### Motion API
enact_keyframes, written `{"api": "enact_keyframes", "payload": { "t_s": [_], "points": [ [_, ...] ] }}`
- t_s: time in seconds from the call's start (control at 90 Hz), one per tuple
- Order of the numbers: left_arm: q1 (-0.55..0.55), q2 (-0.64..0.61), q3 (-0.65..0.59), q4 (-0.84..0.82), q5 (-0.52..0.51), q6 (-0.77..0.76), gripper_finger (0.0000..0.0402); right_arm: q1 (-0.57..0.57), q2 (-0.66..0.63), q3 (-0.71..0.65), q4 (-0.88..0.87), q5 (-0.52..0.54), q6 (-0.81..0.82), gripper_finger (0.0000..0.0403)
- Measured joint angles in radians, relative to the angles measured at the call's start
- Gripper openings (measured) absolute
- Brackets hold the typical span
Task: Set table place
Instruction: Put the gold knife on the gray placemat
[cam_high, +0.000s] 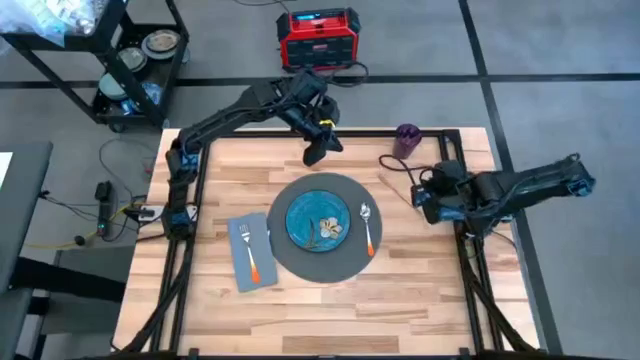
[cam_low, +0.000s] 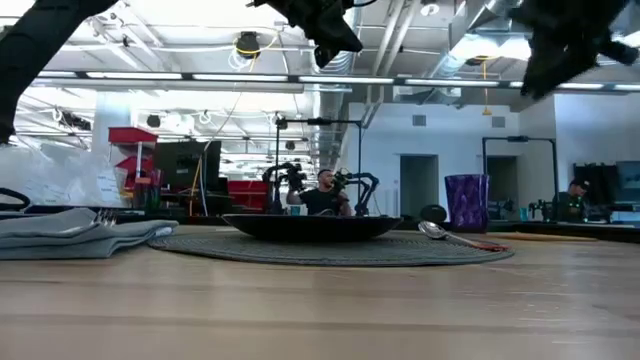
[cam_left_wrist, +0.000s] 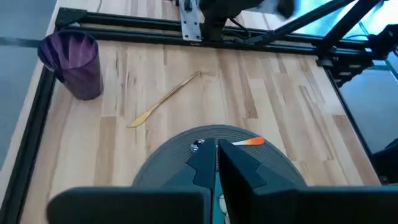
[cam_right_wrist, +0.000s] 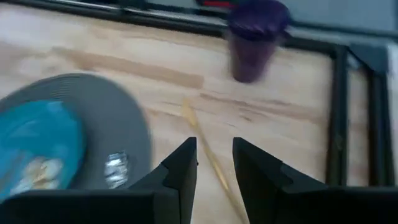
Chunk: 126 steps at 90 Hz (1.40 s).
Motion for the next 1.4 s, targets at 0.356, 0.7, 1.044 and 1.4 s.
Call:
{"api": "enact_keyframes", "payload": {
  "t_s": [0.356,0.7,1.044,1.4],
  "points": [
    [0.004,0.000,0.000,-0.025,0.048,0.086,0.0000,-0.242,0.000,-0.128,0.393,-0.245,-0.403,0.0125],
    [0.004,0.000,0.000,-0.090,0.050,0.149,0.0000,-0.585,0.068,-0.164,0.351,-0.565,-0.848,0.0203],
    [0.004,0.000,0.000,-0.114,0.051,0.149,0.0000,-0.677,0.174,-0.163,0.214,-0.670,-1.079,0.0226],
    [0.004,0.000,0.000,-0.114,0.052,0.145,0.0000,-0.612,0.257,-0.169,0.286,-0.704,-1.070,0.0211]
  ]
}}
